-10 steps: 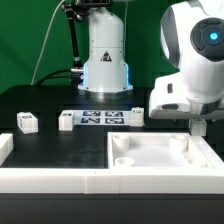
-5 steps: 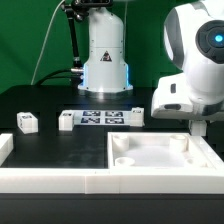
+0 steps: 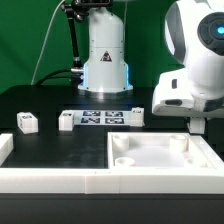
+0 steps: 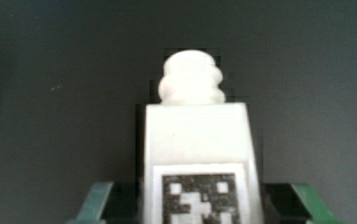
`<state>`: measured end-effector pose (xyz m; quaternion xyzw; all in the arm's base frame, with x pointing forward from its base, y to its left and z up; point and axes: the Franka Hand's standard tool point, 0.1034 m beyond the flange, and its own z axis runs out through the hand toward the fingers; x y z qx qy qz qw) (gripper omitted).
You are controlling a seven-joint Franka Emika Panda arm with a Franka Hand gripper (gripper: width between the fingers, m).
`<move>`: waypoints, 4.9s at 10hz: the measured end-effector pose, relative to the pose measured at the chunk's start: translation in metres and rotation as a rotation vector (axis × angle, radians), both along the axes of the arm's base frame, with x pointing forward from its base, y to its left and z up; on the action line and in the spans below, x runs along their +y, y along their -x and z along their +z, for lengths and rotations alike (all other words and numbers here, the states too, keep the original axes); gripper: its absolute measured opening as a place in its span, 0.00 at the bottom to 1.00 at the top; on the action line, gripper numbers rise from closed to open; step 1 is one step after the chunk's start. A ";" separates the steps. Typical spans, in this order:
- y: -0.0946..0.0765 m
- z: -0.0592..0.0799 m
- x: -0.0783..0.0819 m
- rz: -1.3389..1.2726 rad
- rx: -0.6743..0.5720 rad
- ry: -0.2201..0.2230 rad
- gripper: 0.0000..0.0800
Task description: Assemble one leg
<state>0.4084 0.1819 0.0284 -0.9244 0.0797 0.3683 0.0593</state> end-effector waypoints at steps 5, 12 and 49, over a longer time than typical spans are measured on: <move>-0.014 0.039 -0.025 -0.021 -0.002 -0.014 0.36; -0.034 0.062 -0.059 0.041 -0.067 -0.007 0.36; -0.201 0.068 -0.067 0.290 -1.301 0.021 0.36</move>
Offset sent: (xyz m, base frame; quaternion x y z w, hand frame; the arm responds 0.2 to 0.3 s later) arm 0.0083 -0.0242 0.0439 -0.0089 -0.0206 -0.0137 0.9997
